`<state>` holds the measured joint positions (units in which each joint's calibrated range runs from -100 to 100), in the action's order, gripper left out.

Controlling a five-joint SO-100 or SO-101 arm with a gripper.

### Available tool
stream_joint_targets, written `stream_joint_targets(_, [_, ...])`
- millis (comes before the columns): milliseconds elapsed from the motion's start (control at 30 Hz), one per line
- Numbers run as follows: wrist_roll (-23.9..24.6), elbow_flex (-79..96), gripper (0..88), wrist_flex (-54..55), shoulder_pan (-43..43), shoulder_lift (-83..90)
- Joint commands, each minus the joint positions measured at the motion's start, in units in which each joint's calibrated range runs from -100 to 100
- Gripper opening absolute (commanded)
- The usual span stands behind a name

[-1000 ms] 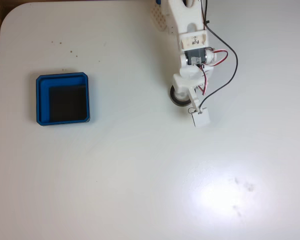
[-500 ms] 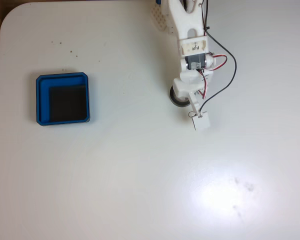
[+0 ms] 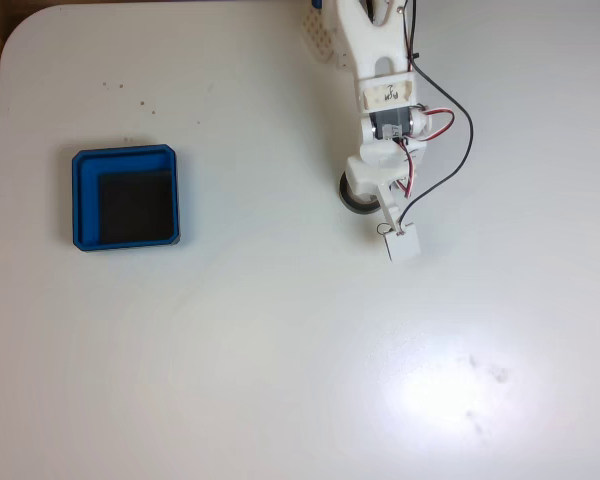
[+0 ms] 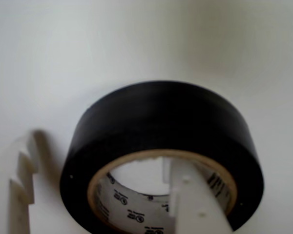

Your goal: Pick the black tape roll and drop it in the blue box

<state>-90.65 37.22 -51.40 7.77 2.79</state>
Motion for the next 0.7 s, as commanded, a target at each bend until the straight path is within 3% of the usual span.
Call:
stream_joint_targets(0, [-0.3,-3.7,15.4,0.5,-0.1,0.3])
stream_joint_targets(233, [-0.3,-3.4,1.6,0.4,-0.2,0.3])
stream_joint_targets(467, [-0.2,-3.9,0.6,0.2,-0.9,2.1])
stream_joint_targets(667, [0.0,-4.0,0.6,0.0,-4.3,15.0])
